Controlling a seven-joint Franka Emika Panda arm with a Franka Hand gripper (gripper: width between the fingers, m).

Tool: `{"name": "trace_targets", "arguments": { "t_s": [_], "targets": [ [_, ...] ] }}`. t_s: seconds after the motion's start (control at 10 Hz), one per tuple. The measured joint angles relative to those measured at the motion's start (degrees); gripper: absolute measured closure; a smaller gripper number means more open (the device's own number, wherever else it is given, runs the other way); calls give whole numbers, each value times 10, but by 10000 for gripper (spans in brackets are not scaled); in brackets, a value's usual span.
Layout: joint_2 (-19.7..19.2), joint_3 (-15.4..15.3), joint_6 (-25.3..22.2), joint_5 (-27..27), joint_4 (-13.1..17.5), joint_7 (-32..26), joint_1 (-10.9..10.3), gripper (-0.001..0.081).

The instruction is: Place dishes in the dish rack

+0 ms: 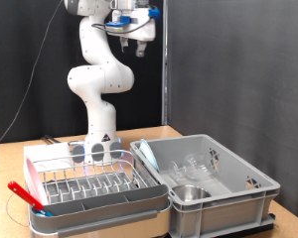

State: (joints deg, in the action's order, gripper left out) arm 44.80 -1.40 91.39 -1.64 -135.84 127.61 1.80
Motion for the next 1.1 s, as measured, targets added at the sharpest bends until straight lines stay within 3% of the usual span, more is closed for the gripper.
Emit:
{"name": "trace_targets", "arguments": {
  "t_s": [0.3,0.5,0.6,0.7,0.9,1.1],
  "targets": [
    [-22,0,-8,-1,4,-155,-47,-5],
    [-64,12,-14,-1,25,-269,-69,-5],
    [-61,9,-12,-1,23,-250,-66,-5],
    [-55,10,-5,-2,18,-287,-70,-5],
    [-42,23,-8,7,1,-417,-90,-5],
    [-52,30,-9,53,-20,-538,-98,-5]
  ]
}}
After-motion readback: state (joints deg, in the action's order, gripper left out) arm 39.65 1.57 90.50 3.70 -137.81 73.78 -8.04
